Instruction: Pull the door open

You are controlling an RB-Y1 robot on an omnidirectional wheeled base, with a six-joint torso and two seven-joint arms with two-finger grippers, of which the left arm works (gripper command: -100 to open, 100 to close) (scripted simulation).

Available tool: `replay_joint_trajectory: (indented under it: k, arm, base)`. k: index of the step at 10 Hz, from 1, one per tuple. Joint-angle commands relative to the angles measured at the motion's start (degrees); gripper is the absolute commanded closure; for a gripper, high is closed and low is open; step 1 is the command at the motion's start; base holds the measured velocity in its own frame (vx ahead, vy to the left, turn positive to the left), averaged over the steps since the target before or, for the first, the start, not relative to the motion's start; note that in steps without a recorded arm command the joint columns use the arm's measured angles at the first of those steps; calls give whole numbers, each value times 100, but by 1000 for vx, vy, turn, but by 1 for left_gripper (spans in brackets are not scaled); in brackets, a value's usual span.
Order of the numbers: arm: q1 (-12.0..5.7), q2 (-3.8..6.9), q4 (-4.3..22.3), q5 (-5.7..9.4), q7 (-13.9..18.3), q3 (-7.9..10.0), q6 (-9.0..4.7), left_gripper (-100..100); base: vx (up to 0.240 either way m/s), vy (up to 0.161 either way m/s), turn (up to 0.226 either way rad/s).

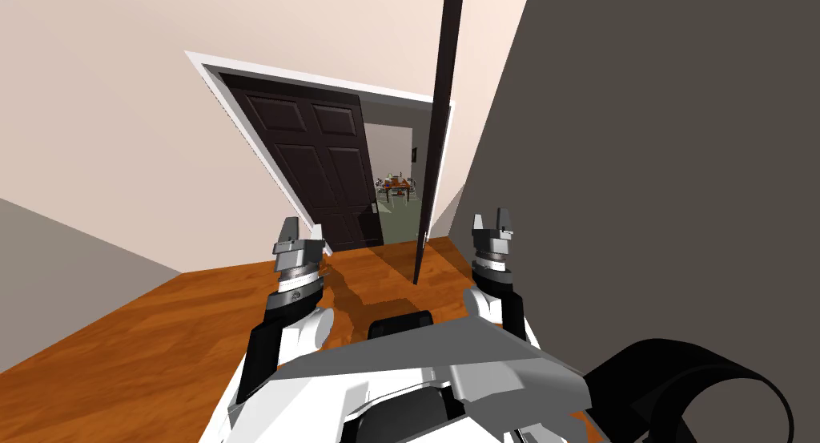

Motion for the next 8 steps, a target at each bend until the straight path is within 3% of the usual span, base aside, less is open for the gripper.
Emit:
replay_joint_trajectory:
  k: [1, 8]
  arm:
    - [-74, 57, 181, 57, -23, -24, -47, -100]
    - [-437, 260, 1071, 337, -137, -141, -280, -100]
  base:
    - [42, 23, 11]
    - [75, 48, 8]
